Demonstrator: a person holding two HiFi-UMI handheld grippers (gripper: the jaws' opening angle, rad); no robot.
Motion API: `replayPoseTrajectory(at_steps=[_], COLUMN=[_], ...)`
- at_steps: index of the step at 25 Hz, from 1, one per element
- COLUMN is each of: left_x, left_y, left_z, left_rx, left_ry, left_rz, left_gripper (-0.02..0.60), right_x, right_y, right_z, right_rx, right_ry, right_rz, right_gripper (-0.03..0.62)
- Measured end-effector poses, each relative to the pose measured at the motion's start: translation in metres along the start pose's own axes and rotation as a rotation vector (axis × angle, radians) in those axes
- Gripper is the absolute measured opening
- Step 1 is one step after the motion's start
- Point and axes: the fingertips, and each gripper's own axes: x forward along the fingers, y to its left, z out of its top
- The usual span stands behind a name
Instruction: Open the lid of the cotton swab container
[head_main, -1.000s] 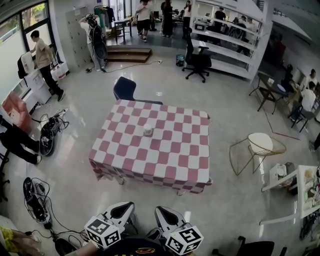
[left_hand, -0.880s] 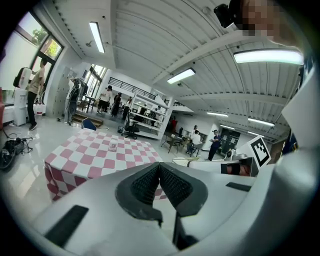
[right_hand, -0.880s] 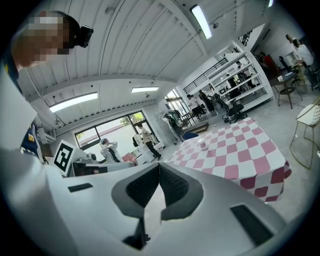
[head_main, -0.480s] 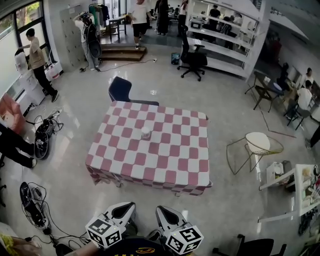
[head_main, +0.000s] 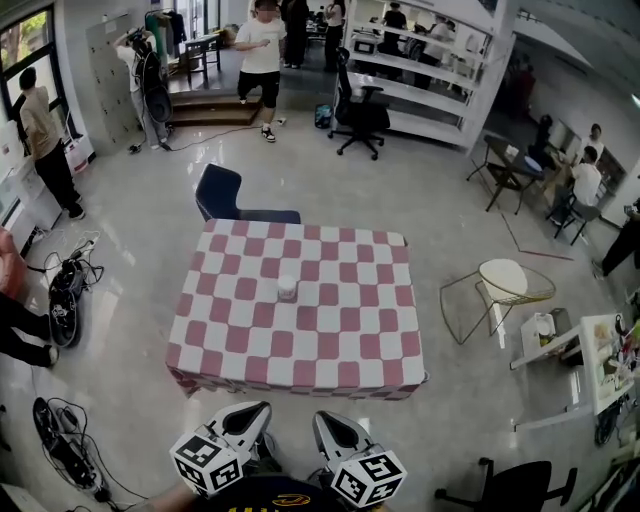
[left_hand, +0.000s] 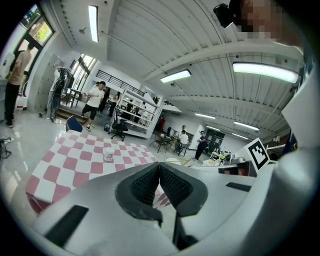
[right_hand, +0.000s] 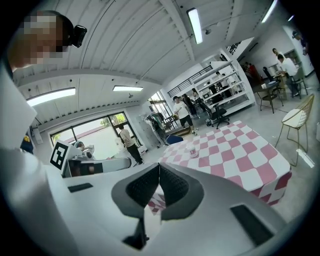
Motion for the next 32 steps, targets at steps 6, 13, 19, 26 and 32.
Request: replayPoseTrajectory(at_steps=[6, 13, 19, 26, 32], left_x=[0.007, 0.015, 0.033, 0.054, 0.095], left_y=[0.041, 0.069, 0.076, 0.092, 0.091], left_z=[0.012, 0.016, 0.017, 0.042, 0.063], left_rx=[-0.015, -0.043, -0.053, -0.039, -0.019], left_ry=[0.018, 0.029, 0.045, 0.022, -0.003], left_rz=[-0.069, -0.119, -0.13, -0.044, 0.008], left_gripper=[0.003, 0.003, 0.003, 0.003, 0.003], right_x=[0.034, 0.053, 0.067, 0.098, 0.111], right_y=[0.003, 0.003, -0.011, -0.031, -0.069], right_z=[0.004, 0.004, 0.008, 0.036, 0.069], right_rx=[0.022, 0.019, 0.035, 0.03, 0.022], right_ry=[-0.003, 0.023, 0.04, 0.044, 0.039], right_rz=[-0.081, -0.151, -0.161, -0.072, -0.017], right_gripper=[0.011, 0.011, 0.011, 0.011, 0.011])
